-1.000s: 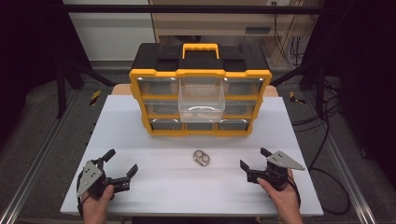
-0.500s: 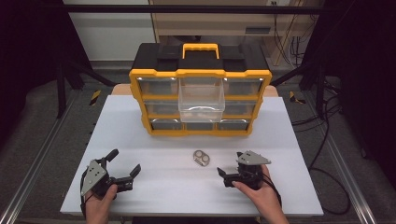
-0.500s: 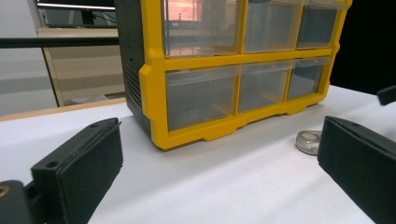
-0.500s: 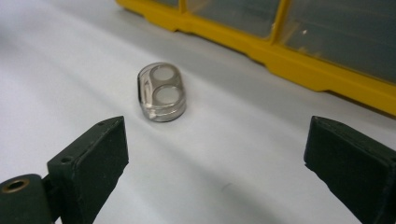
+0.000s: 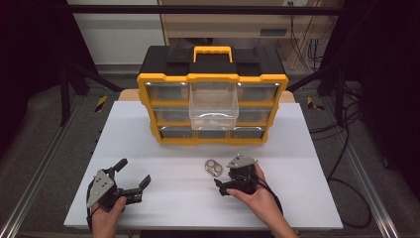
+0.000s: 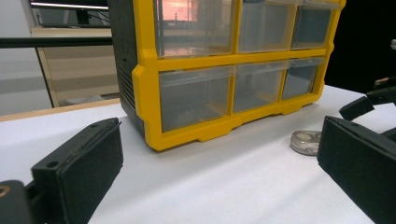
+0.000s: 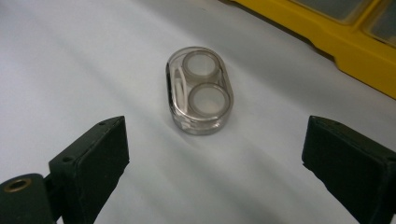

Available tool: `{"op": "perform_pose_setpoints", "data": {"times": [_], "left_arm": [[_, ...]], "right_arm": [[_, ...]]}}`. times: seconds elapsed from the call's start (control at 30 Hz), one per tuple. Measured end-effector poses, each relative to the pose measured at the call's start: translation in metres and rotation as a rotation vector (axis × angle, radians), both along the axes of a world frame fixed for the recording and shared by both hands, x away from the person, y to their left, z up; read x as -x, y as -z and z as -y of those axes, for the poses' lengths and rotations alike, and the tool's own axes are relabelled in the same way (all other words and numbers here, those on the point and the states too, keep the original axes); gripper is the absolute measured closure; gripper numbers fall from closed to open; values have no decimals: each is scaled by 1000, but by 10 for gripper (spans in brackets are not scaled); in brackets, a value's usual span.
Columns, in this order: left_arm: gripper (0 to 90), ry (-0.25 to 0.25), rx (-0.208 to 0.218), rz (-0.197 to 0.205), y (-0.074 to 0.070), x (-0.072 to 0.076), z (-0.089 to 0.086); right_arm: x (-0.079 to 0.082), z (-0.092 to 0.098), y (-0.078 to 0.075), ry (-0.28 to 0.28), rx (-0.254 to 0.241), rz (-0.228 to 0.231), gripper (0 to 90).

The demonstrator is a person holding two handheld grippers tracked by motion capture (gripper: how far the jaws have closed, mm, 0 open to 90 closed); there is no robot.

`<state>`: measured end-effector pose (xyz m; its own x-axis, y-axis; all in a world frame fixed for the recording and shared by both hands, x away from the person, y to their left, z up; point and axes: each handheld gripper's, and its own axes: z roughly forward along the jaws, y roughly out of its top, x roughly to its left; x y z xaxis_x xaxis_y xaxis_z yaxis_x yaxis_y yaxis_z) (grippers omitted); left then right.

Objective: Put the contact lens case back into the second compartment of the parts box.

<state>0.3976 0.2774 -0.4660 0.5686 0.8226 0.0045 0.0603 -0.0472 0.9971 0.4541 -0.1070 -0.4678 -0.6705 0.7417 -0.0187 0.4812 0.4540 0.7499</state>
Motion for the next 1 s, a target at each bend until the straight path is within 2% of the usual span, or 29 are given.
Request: {"op": "perform_pose_setpoints", "data": {"times": [0.3, 0.43, 0.6, 0.67, 0.83, 0.93, 1.0], "left_arm": [[0, 1, 0, 0, 0, 0, -1], [0, 1, -3, 1, 0, 0, -1], [1, 0, 0, -1, 0, -1, 0], [1, 1, -4, -2, 0, -1, 0], [1, 2, -2, -2, 0, -1, 0], [1, 3, -2, -1, 0, -1, 0], [1, 4, -3, -2, 0, -1, 0]], "right_arm": [[-14, -17, -4, -21, 53, -16, 133], [-18, -22, -2, -14, 49, -25, 179], [-24, -25, 3, -10, 61, -35, 318], [-25, -26, 4, -17, 46, -48, 354], [-27, -32, 7, -27, 52, -45, 434], [-28, -33, 8, -31, 79, -35, 469], [-29, -33, 9, -34, 70, -44, 473]]}}
